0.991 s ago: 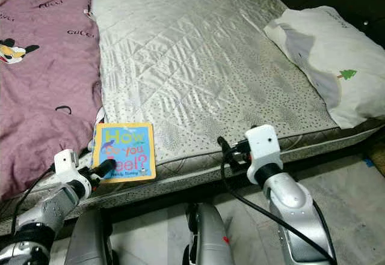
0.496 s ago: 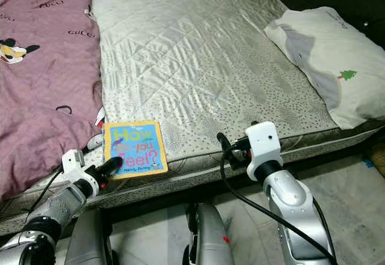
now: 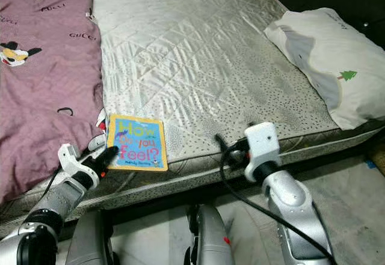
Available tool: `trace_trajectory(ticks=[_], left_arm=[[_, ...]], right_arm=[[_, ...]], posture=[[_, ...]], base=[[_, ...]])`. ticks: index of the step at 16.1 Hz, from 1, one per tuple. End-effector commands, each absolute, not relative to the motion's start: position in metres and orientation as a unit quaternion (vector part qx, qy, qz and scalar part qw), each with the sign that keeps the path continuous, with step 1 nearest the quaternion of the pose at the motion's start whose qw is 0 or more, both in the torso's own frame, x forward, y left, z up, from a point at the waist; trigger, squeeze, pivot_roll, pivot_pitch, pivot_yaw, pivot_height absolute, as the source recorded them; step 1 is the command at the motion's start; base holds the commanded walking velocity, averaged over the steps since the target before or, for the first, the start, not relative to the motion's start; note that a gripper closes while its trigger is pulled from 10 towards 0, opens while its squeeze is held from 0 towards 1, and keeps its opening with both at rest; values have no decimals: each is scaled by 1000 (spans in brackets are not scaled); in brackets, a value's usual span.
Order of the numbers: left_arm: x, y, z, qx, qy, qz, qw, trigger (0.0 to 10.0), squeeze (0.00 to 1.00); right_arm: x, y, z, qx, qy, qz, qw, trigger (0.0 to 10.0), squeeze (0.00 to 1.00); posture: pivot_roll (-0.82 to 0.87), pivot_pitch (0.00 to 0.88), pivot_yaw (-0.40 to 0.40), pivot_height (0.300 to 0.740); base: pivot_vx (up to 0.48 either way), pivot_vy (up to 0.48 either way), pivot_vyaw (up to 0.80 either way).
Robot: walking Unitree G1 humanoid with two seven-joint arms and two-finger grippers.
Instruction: Clean up the room
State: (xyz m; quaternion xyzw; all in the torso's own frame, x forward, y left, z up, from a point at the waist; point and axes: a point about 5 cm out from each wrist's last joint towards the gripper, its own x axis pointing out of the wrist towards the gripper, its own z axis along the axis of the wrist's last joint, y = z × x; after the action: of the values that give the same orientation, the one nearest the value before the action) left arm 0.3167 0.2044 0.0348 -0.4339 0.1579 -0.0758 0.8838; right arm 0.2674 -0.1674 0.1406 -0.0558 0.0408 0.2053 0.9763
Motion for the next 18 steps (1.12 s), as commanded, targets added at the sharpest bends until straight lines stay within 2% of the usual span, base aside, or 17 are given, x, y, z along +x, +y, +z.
trace_trajectory(ticks=[1, 3, 6, 12, 16, 18], left_arm=[[318, 202, 37, -429, 154, -91, 885, 0, 0], [320, 205, 39, -434, 145, -84, 885, 0, 0], [322, 211, 43, -429, 142, -83, 888, 0, 0], [330, 226, 57, -420, 102, -58, 900, 0, 0], [349, 225, 96, -321, 23, -85, 943, 0, 0], [347, 216, 120, -252, -31, -128, 959, 0, 0]], right_arm=[[258, -156, 133, -16, 71, 269, 960, 10000, 0], [256, -151, 131, -14, 72, 290, 954, 10000, 0], [260, -149, 129, -15, 63, 274, 960, 10000, 0], [266, -165, 128, -27, 54, 209, 976, 10000, 0], [273, -158, 131, -15, 28, 175, 984, 10000, 0], [279, -143, 134, 17, 13, 160, 987, 10000, 0]], posture=[[-175, 87, -91, 579], [-167, 85, -86, 579], [-152, 79, -74, 579], [-155, 71, -58, 579], [-113, 50, -34, 579], [-78, 34, -16, 579]], base=[[0, 0, 0], [0, 0, 0], [0, 0, 800], [0, 0, 0], [0, 0, 0], [0, 0, 0]])
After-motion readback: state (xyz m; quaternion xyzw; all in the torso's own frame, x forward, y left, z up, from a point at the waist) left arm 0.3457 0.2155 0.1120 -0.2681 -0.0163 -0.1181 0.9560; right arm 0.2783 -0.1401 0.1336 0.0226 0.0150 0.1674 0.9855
